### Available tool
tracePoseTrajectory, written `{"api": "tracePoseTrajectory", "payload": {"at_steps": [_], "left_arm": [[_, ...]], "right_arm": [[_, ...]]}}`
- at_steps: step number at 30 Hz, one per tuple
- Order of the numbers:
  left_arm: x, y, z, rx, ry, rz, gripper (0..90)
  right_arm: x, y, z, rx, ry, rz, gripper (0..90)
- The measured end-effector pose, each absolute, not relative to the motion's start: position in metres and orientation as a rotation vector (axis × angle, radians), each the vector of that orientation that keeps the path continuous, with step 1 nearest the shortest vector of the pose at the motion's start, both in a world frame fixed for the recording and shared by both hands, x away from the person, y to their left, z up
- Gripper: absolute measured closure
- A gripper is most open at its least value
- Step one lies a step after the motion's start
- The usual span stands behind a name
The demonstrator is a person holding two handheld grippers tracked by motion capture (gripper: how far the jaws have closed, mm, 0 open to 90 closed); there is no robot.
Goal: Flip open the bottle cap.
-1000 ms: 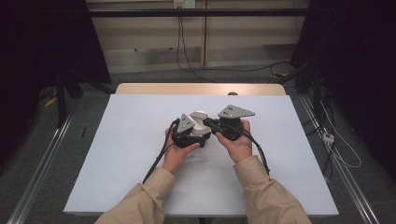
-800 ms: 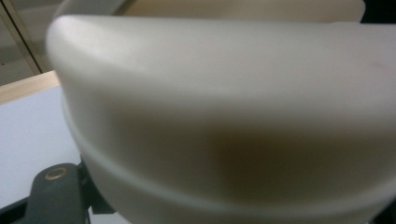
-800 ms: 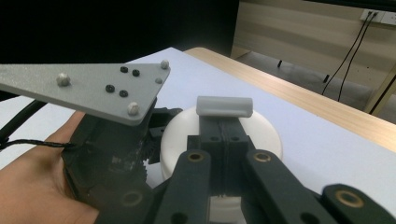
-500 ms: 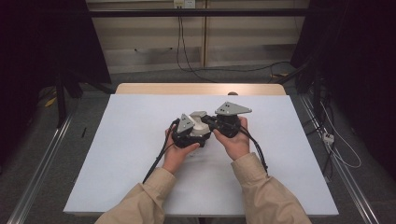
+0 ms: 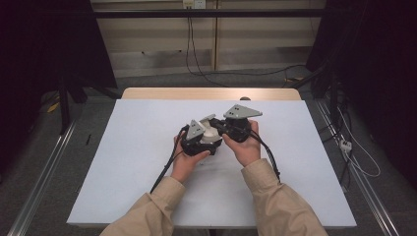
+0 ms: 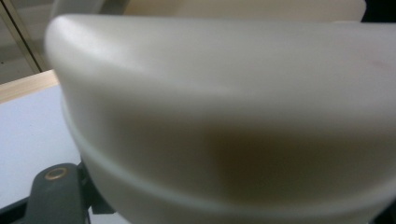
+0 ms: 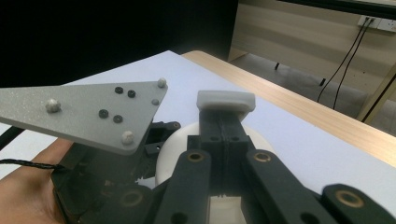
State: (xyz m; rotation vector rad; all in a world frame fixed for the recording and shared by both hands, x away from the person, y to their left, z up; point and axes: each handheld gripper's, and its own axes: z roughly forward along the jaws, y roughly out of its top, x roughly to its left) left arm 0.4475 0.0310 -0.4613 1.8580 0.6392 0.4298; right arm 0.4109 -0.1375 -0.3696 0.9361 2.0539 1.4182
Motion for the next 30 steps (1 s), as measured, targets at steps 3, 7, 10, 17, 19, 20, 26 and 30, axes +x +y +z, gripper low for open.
{"api": "tracePoseTrajectory", "payload": {"at_steps": [3, 7, 10, 17, 19, 20, 26, 30], "left_arm": [[0.448, 0.031, -0.461, 1.859, 0.638, 0.432, 18.7], [0.448, 0.031, -0.461, 1.857, 0.642, 0.430, 18.8], [0.448, 0.031, -0.461, 1.858, 0.639, 0.431, 18.8], [0.448, 0.031, -0.461, 1.855, 0.645, 0.428, 18.8], [0.448, 0.031, -0.461, 1.856, 0.644, 0.429, 18.7], [0.448, 0.031, -0.461, 1.856, 0.644, 0.429, 18.8], [0.447, 0.030, -0.461, 1.858, 0.636, 0.435, 18.7], [0.447, 0.031, -0.461, 1.860, 0.637, 0.434, 18.7]], "right_arm": [[0.411, -0.136, -0.368, 0.927, 2.055, 1.413, 90.0], [0.412, -0.133, -0.368, 0.922, 2.060, 1.412, 90.0], [0.413, -0.132, -0.368, 0.918, 2.057, 1.412, 90.0], [0.415, -0.130, -0.367, 0.916, 2.057, 1.407, 90.0], [0.416, -0.130, -0.367, 0.916, 2.057, 1.406, 90.0], [0.416, -0.130, -0.367, 0.915, 2.057, 1.405, 90.0], [0.419, -0.128, -0.370, 0.916, 2.066, 1.391, 90.0], [0.420, -0.126, -0.370, 0.916, 2.069, 1.395, 90.0]]}}
